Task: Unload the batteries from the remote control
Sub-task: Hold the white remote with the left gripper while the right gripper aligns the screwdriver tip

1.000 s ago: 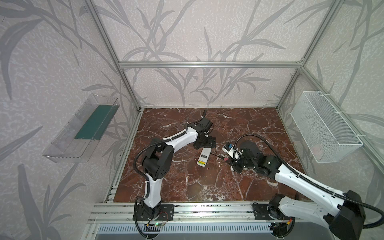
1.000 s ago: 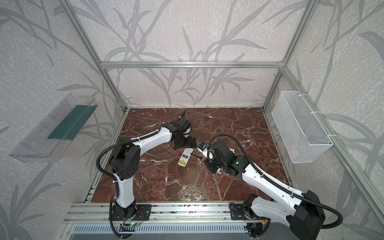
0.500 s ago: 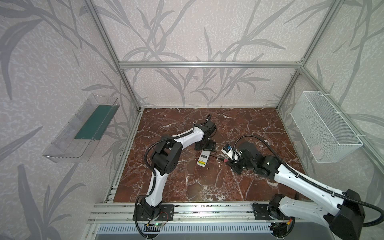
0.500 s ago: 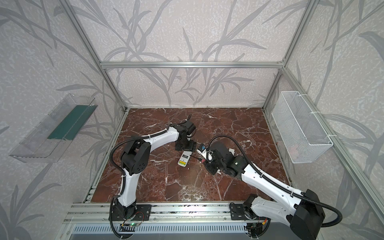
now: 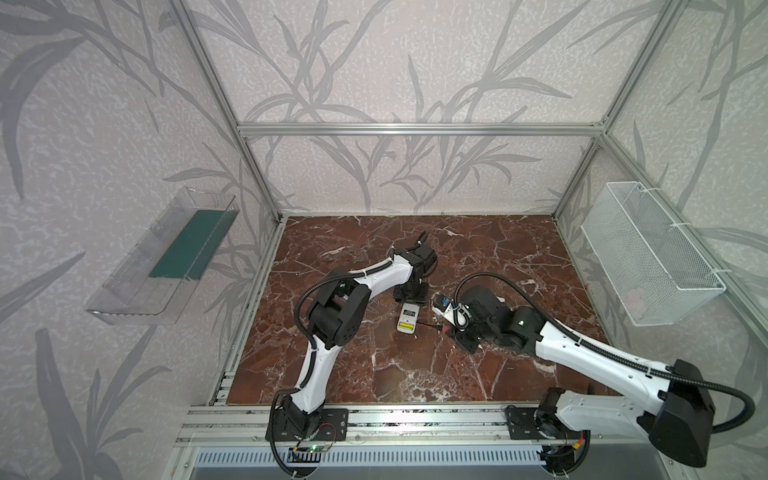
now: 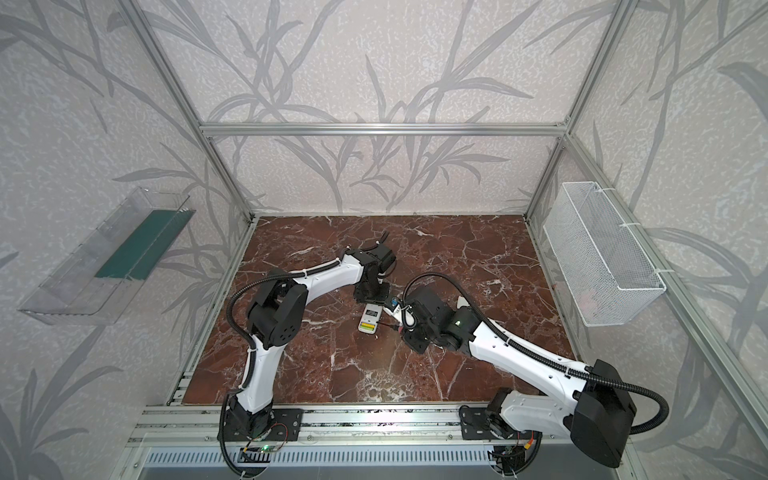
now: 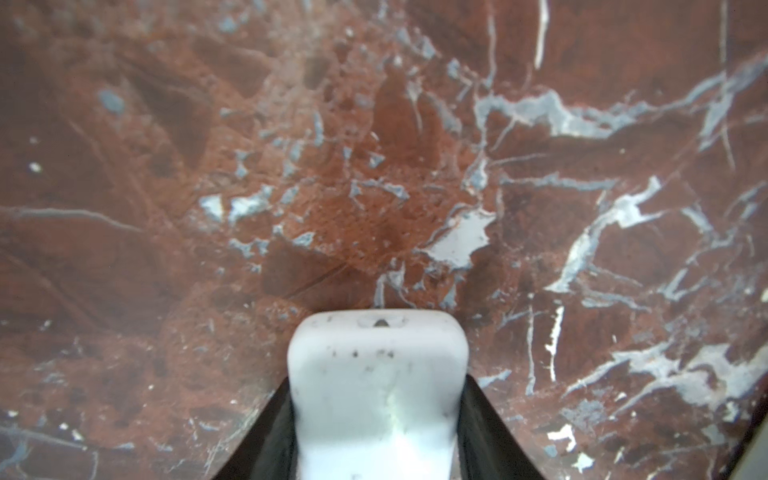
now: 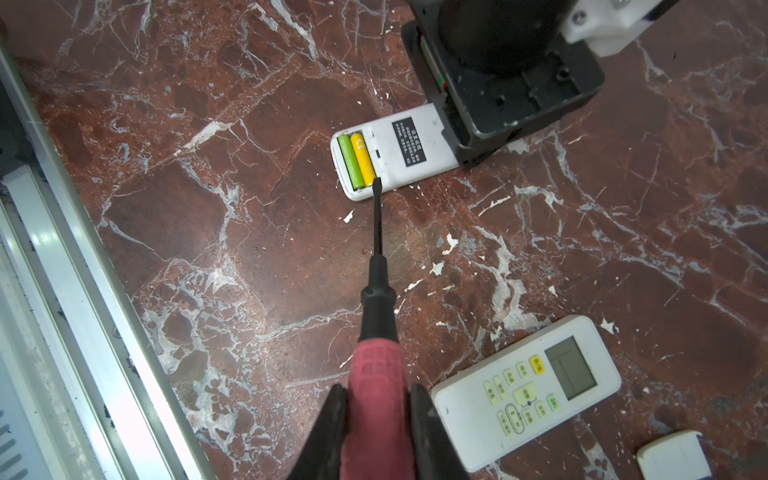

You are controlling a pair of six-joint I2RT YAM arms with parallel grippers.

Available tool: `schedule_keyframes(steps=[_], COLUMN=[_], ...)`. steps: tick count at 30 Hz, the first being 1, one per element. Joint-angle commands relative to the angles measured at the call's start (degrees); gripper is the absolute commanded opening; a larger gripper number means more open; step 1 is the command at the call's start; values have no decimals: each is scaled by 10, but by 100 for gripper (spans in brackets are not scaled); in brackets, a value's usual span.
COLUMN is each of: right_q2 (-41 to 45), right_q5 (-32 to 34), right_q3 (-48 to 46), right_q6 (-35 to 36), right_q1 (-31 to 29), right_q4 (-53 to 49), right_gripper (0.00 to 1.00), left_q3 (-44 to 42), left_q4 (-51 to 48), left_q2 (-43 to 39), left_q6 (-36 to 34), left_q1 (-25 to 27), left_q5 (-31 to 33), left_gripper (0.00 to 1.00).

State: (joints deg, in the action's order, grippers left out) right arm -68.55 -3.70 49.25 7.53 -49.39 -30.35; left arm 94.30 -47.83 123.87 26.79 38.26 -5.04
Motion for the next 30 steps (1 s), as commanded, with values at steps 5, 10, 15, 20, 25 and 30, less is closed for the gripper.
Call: schedule_keyframes(steps=[5,10,15,20,25,30], right_q2=[-35,-51,-71,-94,-116,-132], right_q5=[44,69,96,103,110,114], right_q3=[55,75,91,107,122,132], right_q6=[35,70,93,102,102,102], right_q1=[-24,-39,-58,-64,-64,-65], right_q4=[-42,-58,-69,-85,-100,-105], right_gripper=[0,0,0,0,0,0], left_q3=[-9,-12,-12,-11,-11,-12], left_q4=[-21,-25,-28,-27,-22,-21], left_q2=[22,21,23,23,24,24], left_q6=[3,0,-4,-9,-11,-12], left_q1=[10,14,16,19,18,18], left_q5=[11,14,16,13,9,10], left_gripper=[23,16,14,13,13,13])
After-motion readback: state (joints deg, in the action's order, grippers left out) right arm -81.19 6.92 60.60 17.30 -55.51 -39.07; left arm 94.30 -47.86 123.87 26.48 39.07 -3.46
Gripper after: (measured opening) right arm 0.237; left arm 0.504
